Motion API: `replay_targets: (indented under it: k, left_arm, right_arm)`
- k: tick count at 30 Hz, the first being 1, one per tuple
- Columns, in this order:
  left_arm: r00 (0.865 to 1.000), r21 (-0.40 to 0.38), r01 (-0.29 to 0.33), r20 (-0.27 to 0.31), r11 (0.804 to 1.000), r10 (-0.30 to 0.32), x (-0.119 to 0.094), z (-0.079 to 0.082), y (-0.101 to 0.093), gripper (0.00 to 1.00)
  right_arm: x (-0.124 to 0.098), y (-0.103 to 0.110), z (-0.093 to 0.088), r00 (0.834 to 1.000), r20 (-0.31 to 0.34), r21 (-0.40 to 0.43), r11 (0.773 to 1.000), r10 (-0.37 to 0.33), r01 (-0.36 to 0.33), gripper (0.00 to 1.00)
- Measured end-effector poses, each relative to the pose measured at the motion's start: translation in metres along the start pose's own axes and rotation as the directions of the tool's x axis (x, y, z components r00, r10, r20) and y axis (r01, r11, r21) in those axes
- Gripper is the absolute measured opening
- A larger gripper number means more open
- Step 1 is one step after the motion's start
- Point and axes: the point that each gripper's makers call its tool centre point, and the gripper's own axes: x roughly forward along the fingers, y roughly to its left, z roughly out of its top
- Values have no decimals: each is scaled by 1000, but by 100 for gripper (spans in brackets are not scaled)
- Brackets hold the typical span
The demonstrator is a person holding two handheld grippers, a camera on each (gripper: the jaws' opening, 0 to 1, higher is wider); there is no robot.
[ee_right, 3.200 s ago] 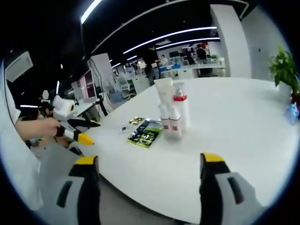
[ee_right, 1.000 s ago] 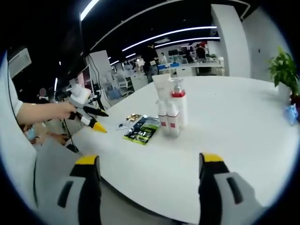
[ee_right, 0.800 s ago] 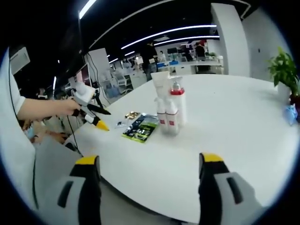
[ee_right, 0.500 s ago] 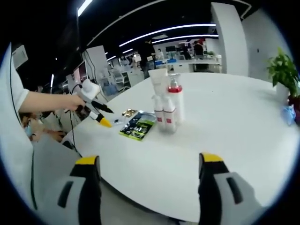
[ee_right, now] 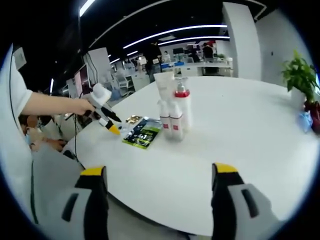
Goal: Arrange the skincare products in the storage area until every visible bottle or jar stands upright without overlapping.
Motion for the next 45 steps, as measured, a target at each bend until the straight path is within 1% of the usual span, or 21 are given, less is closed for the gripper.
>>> replay_targets:
  k: [3, 9, 11, 13, 17, 18, 22, 23, 24, 26, 29, 31, 32, 35, 36, 37, 38, 39, 40, 42, 45]
  left_arm:
    - [1000, 7, 7, -17, 1000, -7, 4, 0, 0, 55]
    - [1000, 10, 4, -24, 1000, -4, 2, 2, 3, 51]
    - [1000, 13, 6, -21, 1000, -5, 1, 2, 3, 47]
    - [1000, 28, 15, -16, 999, -15, 0, 2, 2, 37]
    - [999, 49, 28, -28, 998, -26, -1, 0, -1, 37]
    - [999, 56, 31, -40, 998, -29, -2, -2, -1, 37]
    - [998, 153, 42, -59, 987, -34, -11, 0, -2, 37]
    - [997, 191, 49, -61, 980, -38, -15, 3, -3, 37]
    - [997, 201, 51, -63, 978, -39, -16, 3, -3, 37]
    - [996, 248, 61, -75, 967, -43, -20, 6, -4, 37]
    - [994, 321, 92, -86, 943, -67, -24, 9, -9, 37]
    - [990, 368, 119, -109, 922, -84, -25, 9, -13, 37]
    - [989, 396, 133, -116, 908, -95, -25, 10, -16, 37]
    - [983, 444, 167, -140, 880, -117, -24, 8, -21, 37]
    - [982, 459, 177, -144, 871, -123, -23, 8, -23, 37]
    - [981, 492, 189, -138, 850, -138, -21, 10, -26, 37]
    - [980, 511, 196, -133, 837, -149, -20, 11, -28, 37]
    - [978, 519, 208, -138, 829, -159, -19, 10, -30, 37]
    - [977, 520, 210, -142, 828, -159, -18, 10, -30, 37]
    - [974, 530, 223, -156, 818, -164, -15, 8, -31, 37]
    - [969, 529, 241, -178, 814, -171, -11, 5, -32, 37]
  right_arm:
    - [0, -1, 0, 1000, 1, 7, 1000, -3, 3, 86]
    - [0, -2, 0, 1000, 0, 12, 1000, -4, 4, 86]
    - [0, -1, 0, 1000, -1, 12, 1000, -5, 5, 86]
    - [0, -2, 0, 1000, 0, 14, 1000, -7, 7, 85]
    - [-1, -2, 2, 1000, 11, 10, 1000, -13, 13, 83]
    - [-1, -2, 2, 1000, 10, 13, 1000, -11, 11, 83]
    - [-1, -2, 2, 1000, 11, 18, 1000, -7, 7, 83]
    - [-1, -2, 2, 1000, 11, 18, 1000, -8, 8, 83]
    - [-1, -2, 2, 1000, 12, 18, 1000, -8, 8, 83]
    - [-1, -2, 2, 1000, 15, 19, 1000, -7, 7, 83]
    - [-2, -2, 3, 1000, 18, 21, 1000, -9, 9, 83]
    - [-2, -3, 3, 1000, 20, 21, 1000, -12, 11, 83]
    - [-2, -3, 3, 1000, 20, 21, 1000, -12, 12, 83]
    - [-2, -4, 3, 1000, 23, 21, 1000, -18, 17, 83]
    - [-2, -4, 4, 999, 24, 21, 1000, -21, 20, 83]
    - [-2, -4, 4, 999, 25, 21, 1000, -22, 21, 83]
    - [-2, -5, 4, 999, 25, 21, 1000, -23, 23, 83]
    - [-2, -5, 4, 999, 25, 21, 999, -25, 24, 83]
    - [-2, -5, 4, 999, 26, 21, 999, -26, 25, 83]
    - [-2, -6, 4, 999, 24, 21, 999, -29, 28, 83]
    - [-2, -6, 4, 999, 23, 21, 999, -31, 31, 83]
